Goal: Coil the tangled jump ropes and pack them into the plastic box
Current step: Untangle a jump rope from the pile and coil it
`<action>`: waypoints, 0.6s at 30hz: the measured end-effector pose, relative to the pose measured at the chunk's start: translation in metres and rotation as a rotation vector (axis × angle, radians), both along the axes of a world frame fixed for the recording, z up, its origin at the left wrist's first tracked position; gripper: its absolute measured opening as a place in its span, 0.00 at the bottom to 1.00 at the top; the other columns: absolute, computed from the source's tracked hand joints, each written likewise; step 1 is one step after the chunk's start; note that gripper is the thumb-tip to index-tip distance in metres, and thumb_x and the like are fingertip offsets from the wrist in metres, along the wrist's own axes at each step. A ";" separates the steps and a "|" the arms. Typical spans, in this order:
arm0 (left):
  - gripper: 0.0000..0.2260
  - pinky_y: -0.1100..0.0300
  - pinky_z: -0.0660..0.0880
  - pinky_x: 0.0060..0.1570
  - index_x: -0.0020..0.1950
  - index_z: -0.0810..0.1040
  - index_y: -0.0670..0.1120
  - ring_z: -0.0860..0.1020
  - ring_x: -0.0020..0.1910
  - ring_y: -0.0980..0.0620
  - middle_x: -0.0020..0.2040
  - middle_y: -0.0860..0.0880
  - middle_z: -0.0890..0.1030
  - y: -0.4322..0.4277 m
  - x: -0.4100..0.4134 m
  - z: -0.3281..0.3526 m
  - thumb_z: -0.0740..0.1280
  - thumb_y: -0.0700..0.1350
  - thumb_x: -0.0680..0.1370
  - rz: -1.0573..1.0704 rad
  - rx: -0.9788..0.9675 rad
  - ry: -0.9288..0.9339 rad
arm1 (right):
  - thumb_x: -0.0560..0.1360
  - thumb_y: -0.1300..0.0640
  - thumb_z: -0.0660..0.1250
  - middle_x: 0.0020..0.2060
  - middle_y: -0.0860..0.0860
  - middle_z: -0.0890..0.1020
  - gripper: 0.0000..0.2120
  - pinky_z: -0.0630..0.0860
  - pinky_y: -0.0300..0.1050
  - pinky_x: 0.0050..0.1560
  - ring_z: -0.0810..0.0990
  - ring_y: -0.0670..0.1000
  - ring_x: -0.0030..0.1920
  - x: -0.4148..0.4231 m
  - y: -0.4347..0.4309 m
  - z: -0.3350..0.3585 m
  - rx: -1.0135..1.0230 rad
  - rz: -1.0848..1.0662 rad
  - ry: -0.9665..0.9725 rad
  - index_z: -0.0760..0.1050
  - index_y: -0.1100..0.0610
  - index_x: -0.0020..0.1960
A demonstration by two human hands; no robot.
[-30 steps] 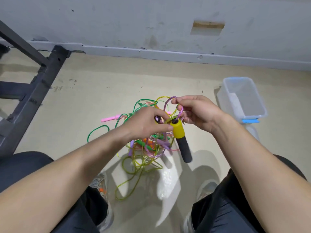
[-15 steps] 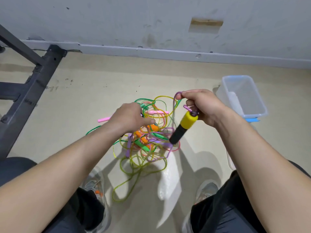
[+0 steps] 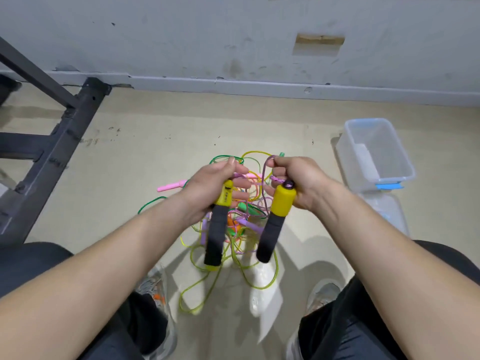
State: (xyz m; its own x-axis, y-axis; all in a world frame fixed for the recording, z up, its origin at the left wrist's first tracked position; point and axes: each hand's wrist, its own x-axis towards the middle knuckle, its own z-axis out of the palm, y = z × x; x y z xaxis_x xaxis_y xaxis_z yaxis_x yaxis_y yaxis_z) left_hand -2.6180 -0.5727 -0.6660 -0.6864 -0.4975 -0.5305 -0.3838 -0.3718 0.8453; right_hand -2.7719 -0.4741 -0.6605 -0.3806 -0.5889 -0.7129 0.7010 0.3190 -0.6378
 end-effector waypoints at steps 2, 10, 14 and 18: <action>0.19 0.58 0.77 0.35 0.53 0.80 0.45 0.82 0.37 0.49 0.43 0.44 0.85 0.016 -0.006 -0.003 0.56 0.57 0.85 0.026 -0.008 0.037 | 0.84 0.62 0.56 0.21 0.47 0.63 0.12 0.73 0.41 0.32 0.63 0.46 0.20 0.012 -0.005 -0.009 -0.042 -0.104 -0.071 0.71 0.58 0.42; 0.32 0.32 0.76 0.58 0.61 0.76 0.50 0.83 0.50 0.56 0.54 0.57 0.84 0.040 -0.010 -0.010 0.80 0.58 0.61 -0.133 -0.255 0.003 | 0.81 0.68 0.54 0.24 0.53 0.67 0.13 0.70 0.44 0.35 0.68 0.51 0.24 0.025 -0.010 -0.008 -0.043 -0.425 0.004 0.64 0.59 0.39; 0.33 0.42 0.79 0.58 0.61 0.78 0.49 0.83 0.56 0.51 0.57 0.51 0.84 0.032 -0.009 -0.013 0.82 0.55 0.58 -0.122 -0.281 -0.003 | 0.80 0.66 0.58 0.33 0.55 0.71 0.07 0.74 0.46 0.36 0.73 0.53 0.31 0.019 -0.004 -0.004 -0.029 -0.216 0.074 0.69 0.61 0.44; 0.32 0.58 0.79 0.58 0.61 0.76 0.56 0.82 0.50 0.60 0.54 0.54 0.84 0.021 -0.002 -0.011 0.84 0.50 0.61 -0.183 -0.373 -0.037 | 0.72 0.52 0.69 0.37 0.54 0.76 0.07 0.73 0.47 0.39 0.76 0.56 0.40 -0.005 0.013 -0.007 0.430 0.406 0.799 0.76 0.56 0.43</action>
State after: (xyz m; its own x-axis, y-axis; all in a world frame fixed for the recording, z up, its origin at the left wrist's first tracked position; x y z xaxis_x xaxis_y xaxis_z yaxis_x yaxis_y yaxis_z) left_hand -2.6201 -0.5520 -0.6766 -0.7650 -0.5321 -0.3629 -0.4480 0.0348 0.8934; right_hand -2.7772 -0.4615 -0.6678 -0.6694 -0.5324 -0.5182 -0.0980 0.7547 -0.6487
